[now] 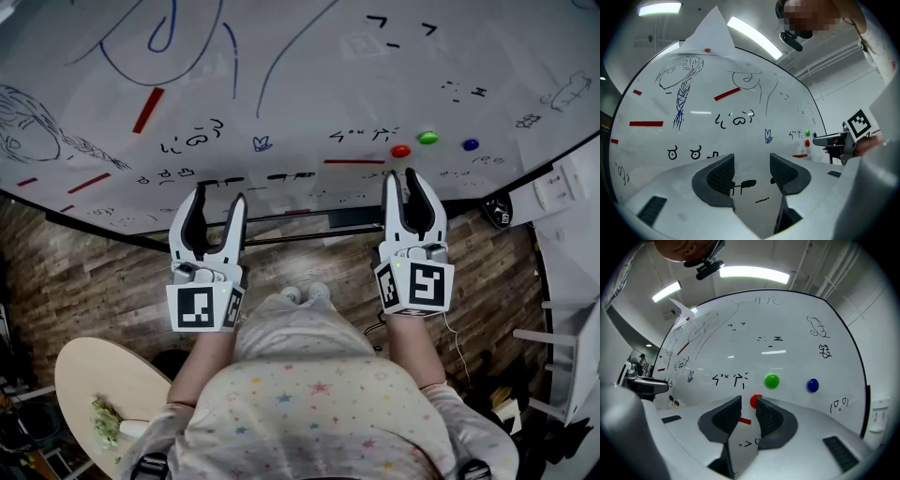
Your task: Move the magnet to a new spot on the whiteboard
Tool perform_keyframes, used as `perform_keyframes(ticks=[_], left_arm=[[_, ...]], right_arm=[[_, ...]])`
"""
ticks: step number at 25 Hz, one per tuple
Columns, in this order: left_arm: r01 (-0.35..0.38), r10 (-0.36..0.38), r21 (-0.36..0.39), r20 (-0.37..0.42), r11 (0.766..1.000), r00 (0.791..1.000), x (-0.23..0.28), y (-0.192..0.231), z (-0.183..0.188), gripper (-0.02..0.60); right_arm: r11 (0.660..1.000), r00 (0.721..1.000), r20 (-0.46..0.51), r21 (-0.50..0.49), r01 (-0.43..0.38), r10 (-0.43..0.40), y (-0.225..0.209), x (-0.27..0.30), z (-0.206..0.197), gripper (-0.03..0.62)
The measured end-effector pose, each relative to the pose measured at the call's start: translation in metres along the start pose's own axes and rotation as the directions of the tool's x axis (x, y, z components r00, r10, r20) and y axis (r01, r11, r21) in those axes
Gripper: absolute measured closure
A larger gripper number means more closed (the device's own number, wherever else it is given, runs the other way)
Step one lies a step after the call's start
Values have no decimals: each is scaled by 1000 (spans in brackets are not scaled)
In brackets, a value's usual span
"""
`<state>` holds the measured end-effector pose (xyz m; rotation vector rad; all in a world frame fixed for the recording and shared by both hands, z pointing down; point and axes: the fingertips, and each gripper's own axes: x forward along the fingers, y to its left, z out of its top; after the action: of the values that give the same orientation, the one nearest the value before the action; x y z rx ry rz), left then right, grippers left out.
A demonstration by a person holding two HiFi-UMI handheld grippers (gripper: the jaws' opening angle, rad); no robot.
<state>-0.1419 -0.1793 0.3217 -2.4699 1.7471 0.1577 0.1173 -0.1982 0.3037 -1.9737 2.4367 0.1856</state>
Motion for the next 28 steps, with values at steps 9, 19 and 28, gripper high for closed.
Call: perform_keyframes(ticks=[9,19,28], left_arm=[[61,-61,-30,8,998,998,-4,-7,1,488],[122,-122,-81,2,989,993,5,-15,-3,541],[169,-169,-63,6,984,986,13,-26,3,552]], right_arm=[[999,999,3,-1,33,-33,2,-14,1,580],[999,999,-6,8,39,-39,5,-22,-1,594],[998,998,-4,6,56,-56,-1,-26,0,594]])
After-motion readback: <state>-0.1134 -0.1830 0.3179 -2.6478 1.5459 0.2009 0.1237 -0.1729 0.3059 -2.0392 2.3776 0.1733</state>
